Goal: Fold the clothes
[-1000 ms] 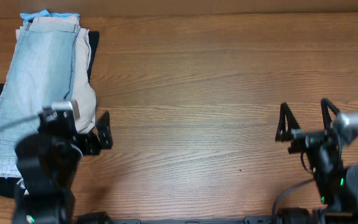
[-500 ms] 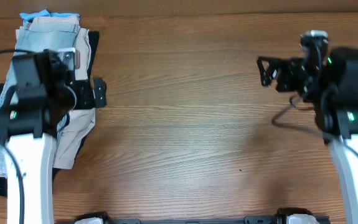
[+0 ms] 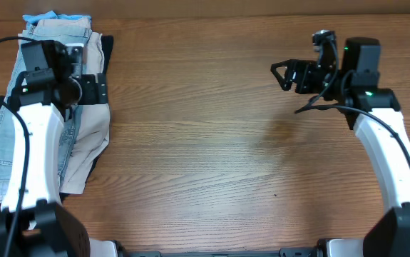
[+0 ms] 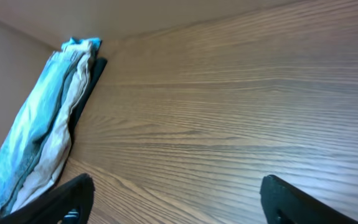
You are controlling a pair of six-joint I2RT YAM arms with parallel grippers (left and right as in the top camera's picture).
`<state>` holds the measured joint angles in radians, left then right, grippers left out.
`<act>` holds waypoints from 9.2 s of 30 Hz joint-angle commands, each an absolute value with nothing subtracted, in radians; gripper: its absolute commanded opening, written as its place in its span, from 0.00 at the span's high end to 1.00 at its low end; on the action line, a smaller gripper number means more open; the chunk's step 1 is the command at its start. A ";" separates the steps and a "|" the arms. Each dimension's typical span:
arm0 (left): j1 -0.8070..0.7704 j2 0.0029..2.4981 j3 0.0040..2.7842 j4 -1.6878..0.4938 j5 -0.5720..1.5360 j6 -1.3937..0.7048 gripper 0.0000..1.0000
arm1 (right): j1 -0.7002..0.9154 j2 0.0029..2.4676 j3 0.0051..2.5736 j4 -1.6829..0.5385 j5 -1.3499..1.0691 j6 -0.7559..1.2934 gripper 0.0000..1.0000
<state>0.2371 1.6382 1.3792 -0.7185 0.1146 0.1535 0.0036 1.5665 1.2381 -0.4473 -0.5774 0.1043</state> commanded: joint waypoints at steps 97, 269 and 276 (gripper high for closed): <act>0.046 1.990 2.097 -1.221 0.202 -0.022 0.00 | 0.828 1.944 1.291 -0.350 0.096 0.145 0.23; -0.323 2.328 1.507 0.122 0.215 0.134 0.00 | -0.163 1.764 1.577 -0.981 -0.312 0.209 0.09; -0.336 2.329 1.507 0.273 0.215 0.134 0.18 | -0.163 1.764 1.577 -0.969 -0.312 0.210 0.09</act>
<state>-0.3225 2.3138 1.4933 0.2119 0.2024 0.1223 -0.1665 1.7981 1.5745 -0.9783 -0.3141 0.2127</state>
